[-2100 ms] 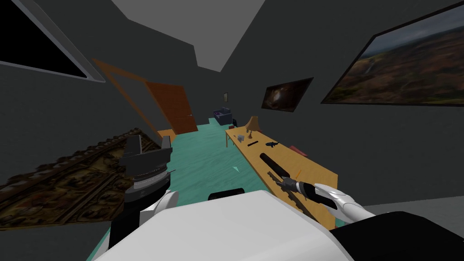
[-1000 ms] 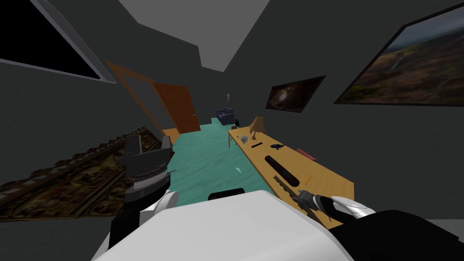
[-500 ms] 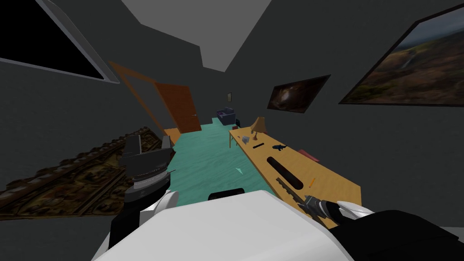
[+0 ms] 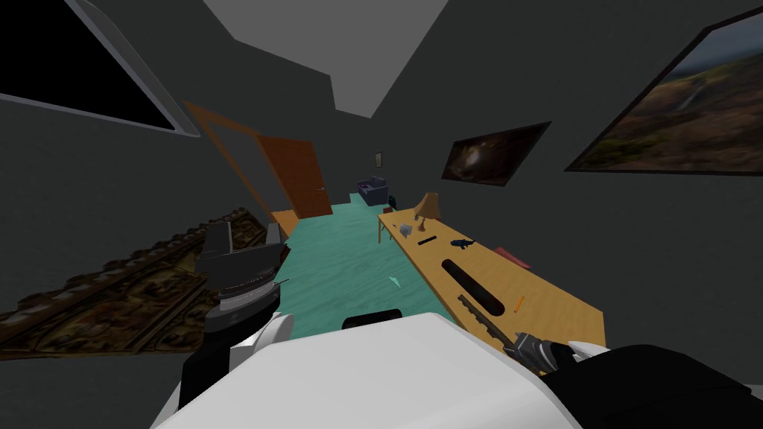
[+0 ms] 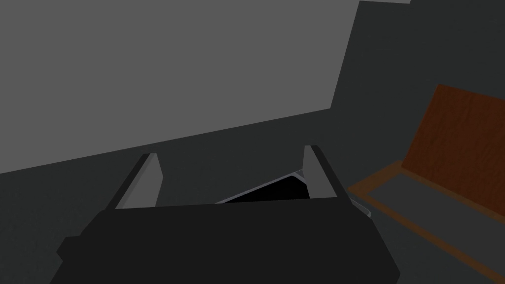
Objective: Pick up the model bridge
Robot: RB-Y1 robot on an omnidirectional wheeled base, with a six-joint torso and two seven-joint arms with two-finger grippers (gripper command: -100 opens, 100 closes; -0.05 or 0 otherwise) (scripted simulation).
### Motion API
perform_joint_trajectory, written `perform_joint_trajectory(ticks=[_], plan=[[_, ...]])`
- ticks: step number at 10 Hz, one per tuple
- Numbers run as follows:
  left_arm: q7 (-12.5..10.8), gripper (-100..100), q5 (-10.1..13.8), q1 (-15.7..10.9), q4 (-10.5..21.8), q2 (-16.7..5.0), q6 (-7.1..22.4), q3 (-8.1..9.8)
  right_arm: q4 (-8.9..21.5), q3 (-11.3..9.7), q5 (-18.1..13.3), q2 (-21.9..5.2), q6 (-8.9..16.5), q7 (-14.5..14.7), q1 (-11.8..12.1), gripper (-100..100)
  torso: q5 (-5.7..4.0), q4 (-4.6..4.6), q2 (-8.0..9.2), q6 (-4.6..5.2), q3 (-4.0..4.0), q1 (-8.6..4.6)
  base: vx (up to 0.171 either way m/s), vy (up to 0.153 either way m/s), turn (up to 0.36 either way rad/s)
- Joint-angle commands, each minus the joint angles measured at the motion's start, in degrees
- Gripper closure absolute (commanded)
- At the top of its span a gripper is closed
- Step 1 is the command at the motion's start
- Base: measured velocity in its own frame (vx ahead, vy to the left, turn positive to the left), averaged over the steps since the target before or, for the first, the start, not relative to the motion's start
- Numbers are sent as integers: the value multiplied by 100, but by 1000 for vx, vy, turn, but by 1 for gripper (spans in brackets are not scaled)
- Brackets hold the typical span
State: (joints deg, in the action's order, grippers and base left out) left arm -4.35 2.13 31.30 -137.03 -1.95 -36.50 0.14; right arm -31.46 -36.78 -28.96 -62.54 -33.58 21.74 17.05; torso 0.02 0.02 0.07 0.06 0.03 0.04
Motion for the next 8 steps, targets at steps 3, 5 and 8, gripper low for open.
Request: perform_joint_trajectory(ticks=[3, 5, 8], plan=[[0, 0, 0, 0, 0, 0, 0, 0, 48, 5, -20, 193, 136, 37, -26, -100, 0, 0, 1, 0, 0, -1, 2, -12, 28], [0, 0, 0, 0, 0, -1, 0, 0, 105, 9, -41, 386, 270, 75, -55, -100, -6, 0, -1, -1, -1, -24, 1, -68, 64], [0, 0, 0, 0, 0, 0, 0, 0, 187, 10, -40, 361, 179, 94, -92, 100, -2, 0, 0, 0, 0, -6, 0, -12, 3]])
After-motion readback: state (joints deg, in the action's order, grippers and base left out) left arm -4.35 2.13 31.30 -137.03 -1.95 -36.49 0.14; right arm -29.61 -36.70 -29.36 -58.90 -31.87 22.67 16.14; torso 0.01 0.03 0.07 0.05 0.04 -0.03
